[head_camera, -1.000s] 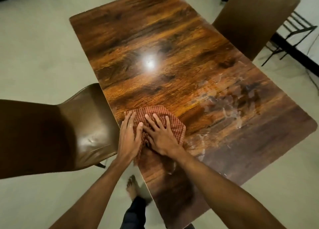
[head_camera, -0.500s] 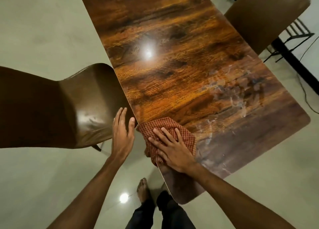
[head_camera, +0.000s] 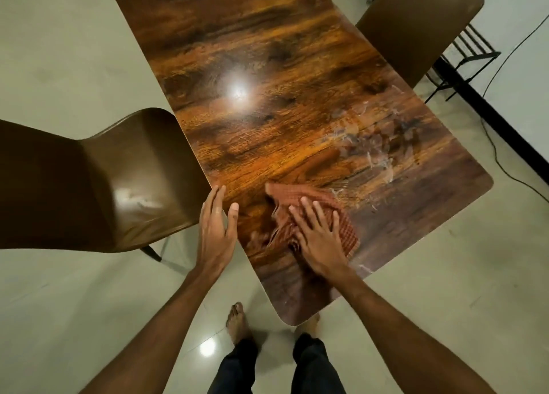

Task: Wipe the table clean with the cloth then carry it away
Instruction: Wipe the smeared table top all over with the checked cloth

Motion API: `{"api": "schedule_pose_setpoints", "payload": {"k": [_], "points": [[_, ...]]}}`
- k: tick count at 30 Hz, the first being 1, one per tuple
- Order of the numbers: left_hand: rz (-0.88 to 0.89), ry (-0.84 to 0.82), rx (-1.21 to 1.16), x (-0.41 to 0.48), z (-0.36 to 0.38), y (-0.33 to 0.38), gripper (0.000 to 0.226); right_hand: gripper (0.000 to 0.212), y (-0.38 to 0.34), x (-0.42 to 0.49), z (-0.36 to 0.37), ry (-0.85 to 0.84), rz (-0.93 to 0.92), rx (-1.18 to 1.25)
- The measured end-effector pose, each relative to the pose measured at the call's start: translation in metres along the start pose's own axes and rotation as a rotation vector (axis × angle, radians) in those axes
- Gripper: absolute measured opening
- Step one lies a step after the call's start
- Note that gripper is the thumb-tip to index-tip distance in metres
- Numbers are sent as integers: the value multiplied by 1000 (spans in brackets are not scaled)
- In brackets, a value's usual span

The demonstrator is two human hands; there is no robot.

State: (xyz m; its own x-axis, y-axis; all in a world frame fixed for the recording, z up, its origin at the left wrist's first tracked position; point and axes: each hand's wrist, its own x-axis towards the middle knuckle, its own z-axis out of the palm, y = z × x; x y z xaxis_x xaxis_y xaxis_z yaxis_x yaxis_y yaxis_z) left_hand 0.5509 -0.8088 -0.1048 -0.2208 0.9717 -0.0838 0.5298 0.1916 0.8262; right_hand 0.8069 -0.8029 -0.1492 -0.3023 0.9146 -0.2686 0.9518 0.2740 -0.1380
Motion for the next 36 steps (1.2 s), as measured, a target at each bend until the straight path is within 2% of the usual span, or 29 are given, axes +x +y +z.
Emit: {"api": "schedule_pose_setpoints", "payload": {"k": [2, 4, 7, 9, 10, 14, 16, 19, 23, 25, 28, 31, 34, 36], "points": [[-11, 8, 14, -7, 11, 6, 57, 62, 15, 16, -9, -3, 128, 46], [-8, 2, 41, -13, 24, 14, 58, 61, 1, 17, -8, 10, 114, 59], [-16, 24, 72, -21, 45, 32, 57, 60, -22, -19, 15, -2, -142, 75], [-35, 42, 86, -27, 59, 44, 57, 58, -1, -39, 23, 23, -284, 72], [-46, 41, 90, -29, 65, 49, 57, 60, 22, -38, 19, 37, -291, 75], [-66, 43, 125, -39, 94, 71, 57, 67, 131, -9, -6, 42, -35, 48], [-73, 74, 135, -45, 103, 81, 56, 68, 144, 4, -18, 29, 30, 58], [-78, 130, 137, -57, 106, 90, 55, 70, 93, -1, -15, 35, -56, 93], [-135, 194, 147, -77, 95, 86, 57, 83, 6, -56, 21, -28, -491, -2], [-169, 232, 144, -89, 86, 80, 57, 82, 11, -74, 32, -34, -618, -15], [-195, 279, 148, -109, 73, 67, 58, 62, 43, -76, 31, 26, -544, 18], [-230, 323, 135, -131, 62, 53, 61, 65, 22, -74, 29, 14, -352, 37], [-239, 331, 95, -149, 59, 42, 63, 79, -25, -95, 40, -27, -445, 24], [-245, 323, 62, -159, 57, 38, 63, 78, -28, -114, 48, -34, -519, 11]]}}
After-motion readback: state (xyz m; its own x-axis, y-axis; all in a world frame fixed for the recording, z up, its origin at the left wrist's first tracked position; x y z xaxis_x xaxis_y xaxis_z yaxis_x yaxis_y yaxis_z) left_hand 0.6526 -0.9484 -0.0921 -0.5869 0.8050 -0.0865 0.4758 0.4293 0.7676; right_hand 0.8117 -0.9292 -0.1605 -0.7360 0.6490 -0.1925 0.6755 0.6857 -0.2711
